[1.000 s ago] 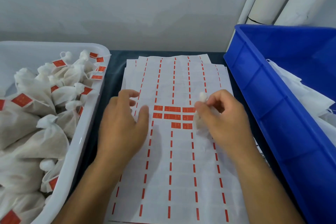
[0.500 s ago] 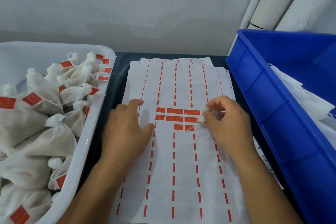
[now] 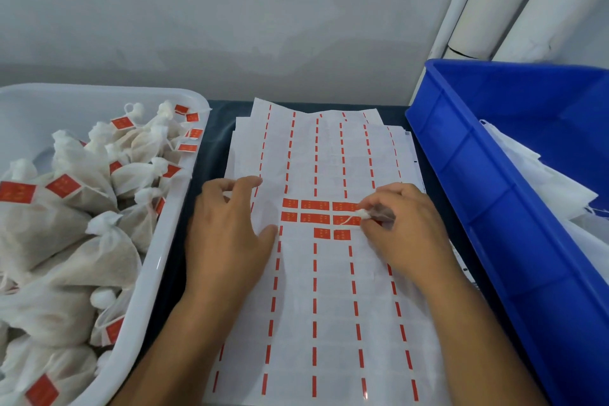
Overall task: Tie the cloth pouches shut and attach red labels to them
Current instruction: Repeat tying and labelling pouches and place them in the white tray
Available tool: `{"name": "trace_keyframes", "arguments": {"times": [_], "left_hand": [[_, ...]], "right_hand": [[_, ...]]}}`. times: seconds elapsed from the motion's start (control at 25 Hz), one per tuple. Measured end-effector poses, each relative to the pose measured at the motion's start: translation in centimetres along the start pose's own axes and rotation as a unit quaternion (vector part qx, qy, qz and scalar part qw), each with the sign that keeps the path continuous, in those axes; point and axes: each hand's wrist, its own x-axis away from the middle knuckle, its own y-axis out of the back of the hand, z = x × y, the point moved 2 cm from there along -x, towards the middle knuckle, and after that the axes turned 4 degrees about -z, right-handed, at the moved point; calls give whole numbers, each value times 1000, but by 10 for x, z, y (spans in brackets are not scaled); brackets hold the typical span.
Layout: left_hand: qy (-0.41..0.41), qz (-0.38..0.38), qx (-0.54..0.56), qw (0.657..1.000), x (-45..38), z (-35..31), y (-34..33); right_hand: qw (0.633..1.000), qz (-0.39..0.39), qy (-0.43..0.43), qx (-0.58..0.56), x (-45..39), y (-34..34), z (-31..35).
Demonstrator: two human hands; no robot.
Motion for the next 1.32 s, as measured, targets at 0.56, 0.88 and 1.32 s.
{"name": "trace_keyframes", "arguments": {"times": [0.56, 0.88, 1.32], "left_hand": [[128, 198, 182, 955, -1, -2, -1], [225, 219, 317, 895, -3, -22, 6], [312, 287, 422, 801, 6, -28, 2]], "right_hand": [[997, -47, -27, -52, 3, -3, 4], [999, 8, -10, 36, 7, -7, 8], [995, 90, -29, 17, 14, -8, 23]]}}
